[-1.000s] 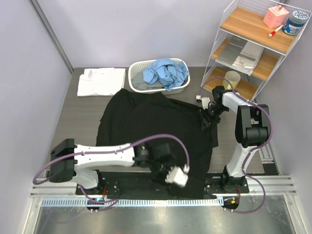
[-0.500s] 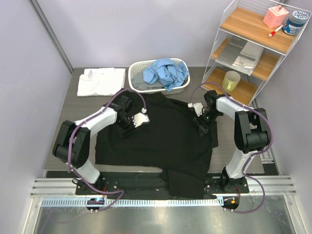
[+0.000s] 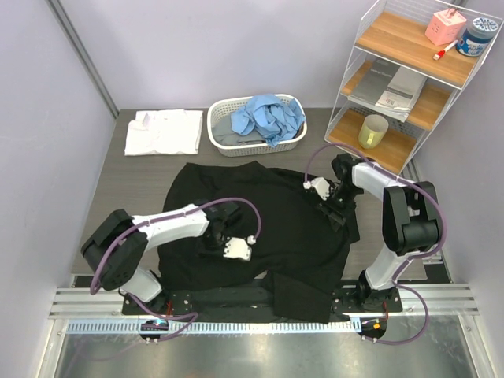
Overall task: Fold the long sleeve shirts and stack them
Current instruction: Flatten the shirt out
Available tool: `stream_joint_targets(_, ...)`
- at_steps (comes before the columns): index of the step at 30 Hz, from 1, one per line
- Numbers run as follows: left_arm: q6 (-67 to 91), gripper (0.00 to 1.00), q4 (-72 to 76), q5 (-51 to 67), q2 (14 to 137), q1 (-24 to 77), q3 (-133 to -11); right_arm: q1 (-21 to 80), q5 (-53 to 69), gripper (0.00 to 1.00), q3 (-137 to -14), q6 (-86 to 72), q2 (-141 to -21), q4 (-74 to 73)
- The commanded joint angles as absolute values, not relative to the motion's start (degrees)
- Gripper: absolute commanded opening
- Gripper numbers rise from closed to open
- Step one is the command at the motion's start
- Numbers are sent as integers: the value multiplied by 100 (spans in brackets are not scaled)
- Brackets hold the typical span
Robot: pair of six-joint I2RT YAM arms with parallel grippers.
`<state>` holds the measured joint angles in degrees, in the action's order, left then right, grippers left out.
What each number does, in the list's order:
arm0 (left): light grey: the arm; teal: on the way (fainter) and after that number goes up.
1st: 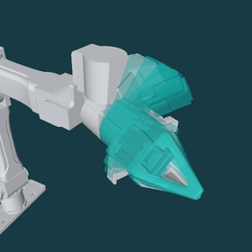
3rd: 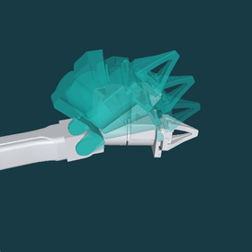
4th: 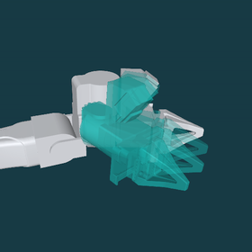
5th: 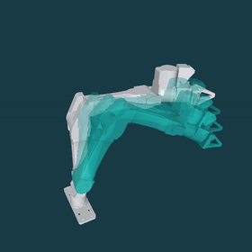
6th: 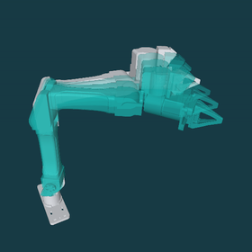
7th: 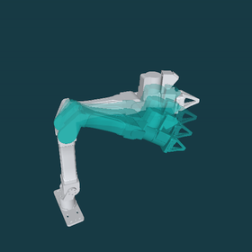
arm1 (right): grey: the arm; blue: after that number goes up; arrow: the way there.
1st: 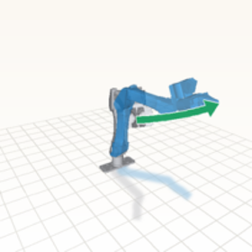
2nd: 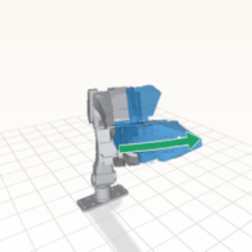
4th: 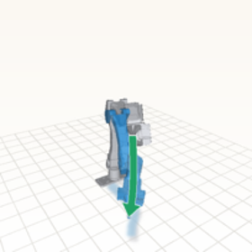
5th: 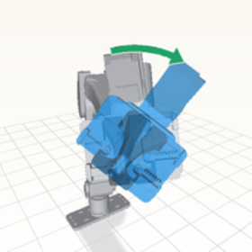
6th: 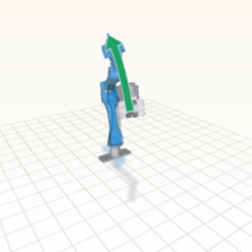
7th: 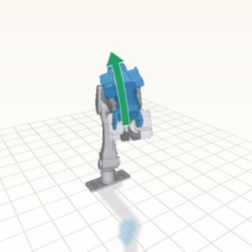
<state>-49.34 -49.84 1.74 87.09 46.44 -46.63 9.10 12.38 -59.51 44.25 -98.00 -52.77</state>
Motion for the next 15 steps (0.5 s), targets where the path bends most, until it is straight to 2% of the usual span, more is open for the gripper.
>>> stream_joint_targets(1, -4817, 22, -6308, 1483, 8719, 5140, -5446, 809, 1607, 52, -6520, 5115, -9581, -6528)
stream_joint_targets(3, -4668, 22, -6600, 2079, 8570, 5238, -5755, 809, 2063, 53, -6995, 4906, -9527, -6583)
stream_joint_targets(5, -4545, 23, -6470, 2171, 8455, 4933, -6195, 852, 2328, 53, -7346, 4414, -9615, -6487)
stream_joint_targets(10, -4272, 25, -5600, 1662, 9042, 2950, -6846, 1212, 2163, 51, -7330, 3368, -10080, -5310)
stream_joint_targets(15, -4368, 27, -5036, 959, 9887, 2145, -7032, 1503, 1811, 48, -7093, 3199, -10529, -4651)
